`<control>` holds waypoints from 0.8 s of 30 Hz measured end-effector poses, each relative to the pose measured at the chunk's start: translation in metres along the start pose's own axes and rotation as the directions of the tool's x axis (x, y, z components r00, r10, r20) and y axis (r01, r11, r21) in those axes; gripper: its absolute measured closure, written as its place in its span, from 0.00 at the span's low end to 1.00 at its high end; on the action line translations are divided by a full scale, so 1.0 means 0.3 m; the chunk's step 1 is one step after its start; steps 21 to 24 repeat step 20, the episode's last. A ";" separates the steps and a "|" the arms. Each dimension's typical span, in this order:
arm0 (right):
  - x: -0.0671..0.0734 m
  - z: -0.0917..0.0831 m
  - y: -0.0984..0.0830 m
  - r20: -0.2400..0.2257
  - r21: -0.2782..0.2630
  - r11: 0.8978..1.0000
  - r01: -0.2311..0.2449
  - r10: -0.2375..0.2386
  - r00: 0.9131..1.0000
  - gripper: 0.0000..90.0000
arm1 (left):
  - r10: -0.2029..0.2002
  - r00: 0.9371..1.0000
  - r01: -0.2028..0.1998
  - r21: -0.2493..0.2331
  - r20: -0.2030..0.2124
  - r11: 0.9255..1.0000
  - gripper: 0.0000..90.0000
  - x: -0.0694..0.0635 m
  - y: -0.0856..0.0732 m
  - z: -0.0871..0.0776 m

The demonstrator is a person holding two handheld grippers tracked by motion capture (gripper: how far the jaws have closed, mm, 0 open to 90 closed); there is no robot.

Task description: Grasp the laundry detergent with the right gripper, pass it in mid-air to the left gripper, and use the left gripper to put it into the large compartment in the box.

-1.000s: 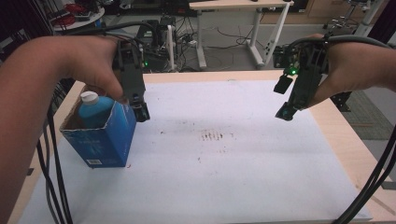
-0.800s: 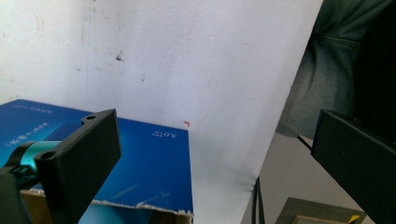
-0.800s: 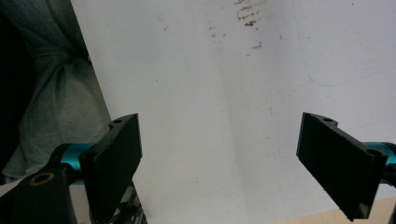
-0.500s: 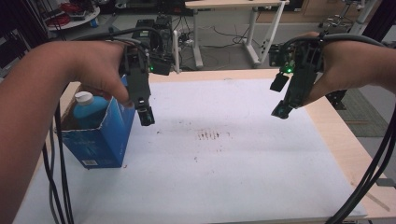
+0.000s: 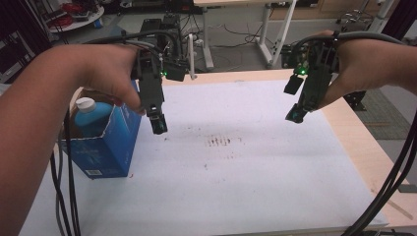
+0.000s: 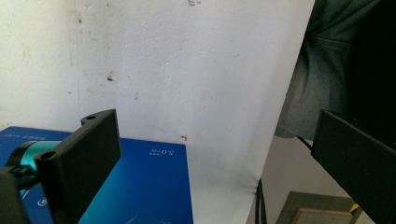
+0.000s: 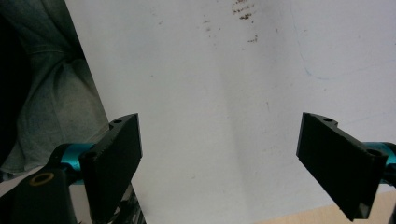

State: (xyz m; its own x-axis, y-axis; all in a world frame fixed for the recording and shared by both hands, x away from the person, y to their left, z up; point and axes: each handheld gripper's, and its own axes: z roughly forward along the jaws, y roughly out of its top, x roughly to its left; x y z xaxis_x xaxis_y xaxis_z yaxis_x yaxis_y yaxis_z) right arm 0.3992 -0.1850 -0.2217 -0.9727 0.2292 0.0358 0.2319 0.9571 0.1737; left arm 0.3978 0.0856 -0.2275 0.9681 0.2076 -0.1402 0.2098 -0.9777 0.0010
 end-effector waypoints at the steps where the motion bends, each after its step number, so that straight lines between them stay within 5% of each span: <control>1: -0.003 0.001 -0.001 0.000 -0.001 1.000 0.000 0.000 1.000 0.15 | 0.000 1.000 0.000 -0.001 -0.001 1.000 0.02 0.002 0.000 0.000; 24: -0.023 0.013 -0.008 -0.005 -0.014 1.000 -0.003 0.003 1.000 0.15 | -0.001 1.000 0.002 -0.013 0.005 1.000 0.02 0.016 0.004 0.000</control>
